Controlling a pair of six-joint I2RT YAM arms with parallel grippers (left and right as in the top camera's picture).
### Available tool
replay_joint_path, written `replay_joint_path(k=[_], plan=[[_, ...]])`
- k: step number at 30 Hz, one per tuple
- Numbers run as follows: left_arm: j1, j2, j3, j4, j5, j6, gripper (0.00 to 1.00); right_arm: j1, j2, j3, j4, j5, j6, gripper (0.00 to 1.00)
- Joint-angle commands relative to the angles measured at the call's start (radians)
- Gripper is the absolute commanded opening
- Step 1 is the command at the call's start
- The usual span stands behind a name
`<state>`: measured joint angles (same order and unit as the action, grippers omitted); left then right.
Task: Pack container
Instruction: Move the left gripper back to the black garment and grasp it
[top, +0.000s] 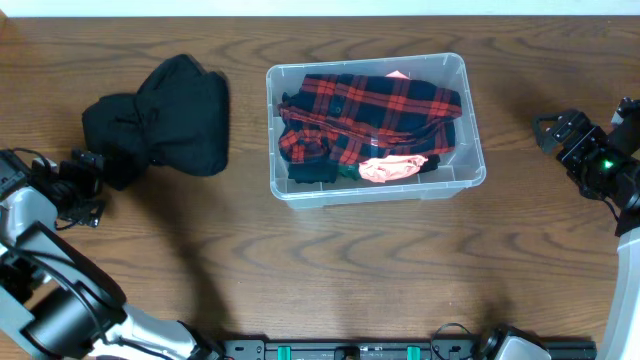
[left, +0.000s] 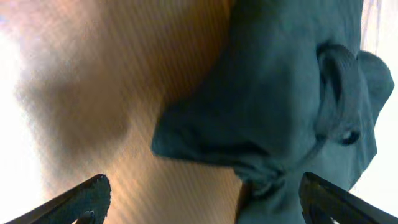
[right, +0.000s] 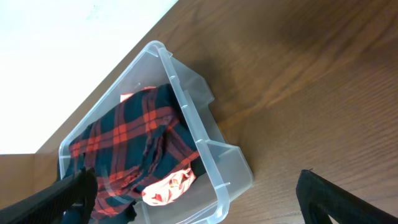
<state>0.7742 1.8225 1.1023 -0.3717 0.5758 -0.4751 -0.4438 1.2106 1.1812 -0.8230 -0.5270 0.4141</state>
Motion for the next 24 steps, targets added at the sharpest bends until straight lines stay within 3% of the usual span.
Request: replay_joint_path(k=[1, 15, 19, 24], plan=[[0.008, 0.047, 0.011, 0.053, 0.041, 0.034, 0.97, -0.008, 0.0, 0.002, 0.0, -0.012, 0.008, 0.99], [-0.011, 0.149, 0.011, 0.222, 0.043, 0.03, 0.95, -0.008, 0.0, 0.002, 0.0, -0.012, 0.008, 0.99], [-0.052, 0.149, 0.011, 0.234, 0.045, 0.03, 0.84, -0.008, 0.0, 0.002, 0.0, -0.011, 0.008, 0.99], [-0.101, 0.149, 0.011, 0.247, 0.041, 0.029, 0.59, -0.008, 0.0, 0.002, 0.0, -0.011, 0.008, 0.99]])
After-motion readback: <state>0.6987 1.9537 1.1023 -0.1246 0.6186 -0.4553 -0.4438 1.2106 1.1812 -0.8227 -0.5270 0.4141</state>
